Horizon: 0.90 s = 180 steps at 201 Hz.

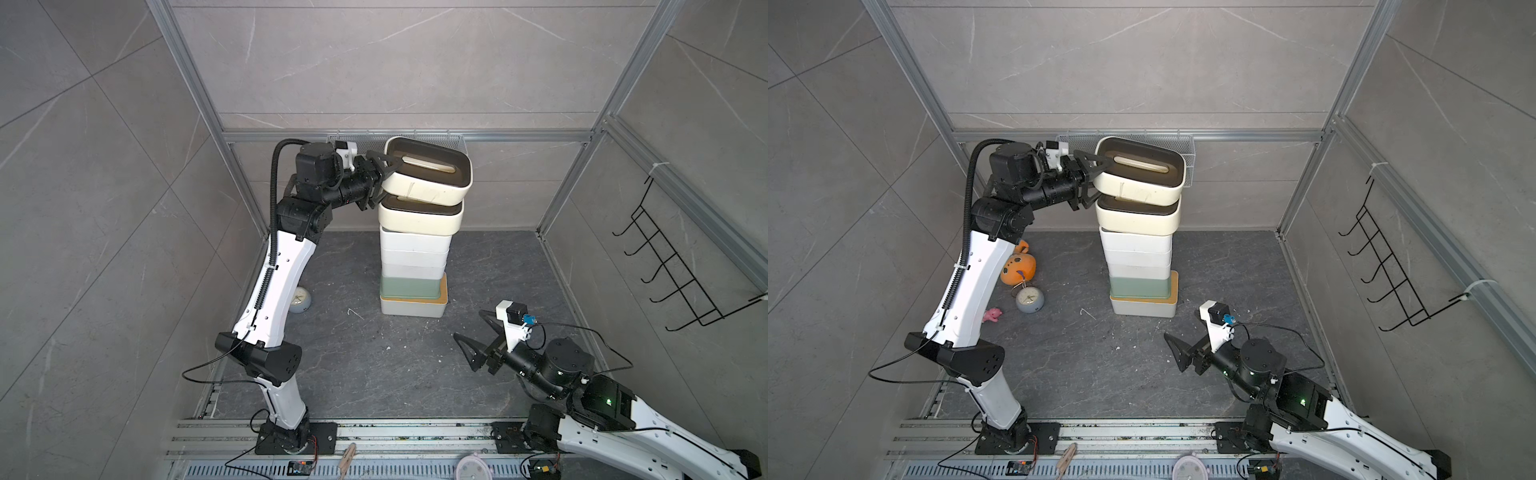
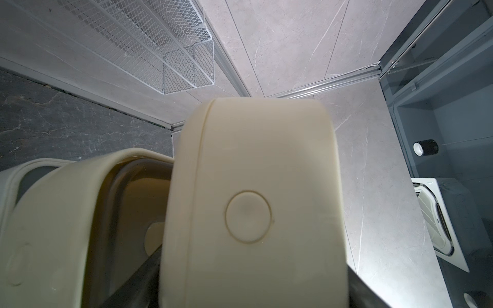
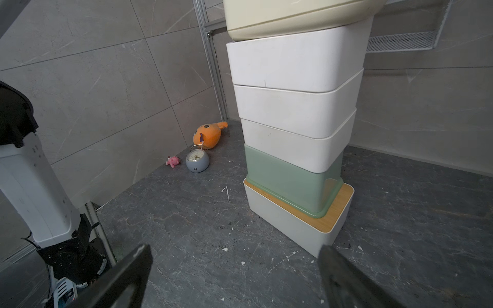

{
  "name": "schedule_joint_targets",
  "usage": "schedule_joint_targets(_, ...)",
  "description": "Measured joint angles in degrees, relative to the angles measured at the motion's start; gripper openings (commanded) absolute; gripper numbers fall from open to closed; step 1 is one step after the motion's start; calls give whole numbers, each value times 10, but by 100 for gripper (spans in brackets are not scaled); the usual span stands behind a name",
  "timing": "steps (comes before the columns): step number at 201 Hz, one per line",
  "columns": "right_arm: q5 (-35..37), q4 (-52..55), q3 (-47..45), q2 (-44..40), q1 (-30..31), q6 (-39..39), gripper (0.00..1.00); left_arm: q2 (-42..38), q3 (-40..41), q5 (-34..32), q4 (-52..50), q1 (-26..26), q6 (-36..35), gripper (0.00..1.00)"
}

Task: Stack the tissue boxes
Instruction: Place the tissue box at the tissue box.

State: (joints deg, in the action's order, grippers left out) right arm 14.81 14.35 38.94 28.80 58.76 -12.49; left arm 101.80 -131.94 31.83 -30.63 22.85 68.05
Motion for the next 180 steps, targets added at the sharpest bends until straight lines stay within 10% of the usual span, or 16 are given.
schedule_joint_targets(180, -9, -26, -8, 33, 0, -13, 100, -43, 53, 10, 11, 0, 6, 79)
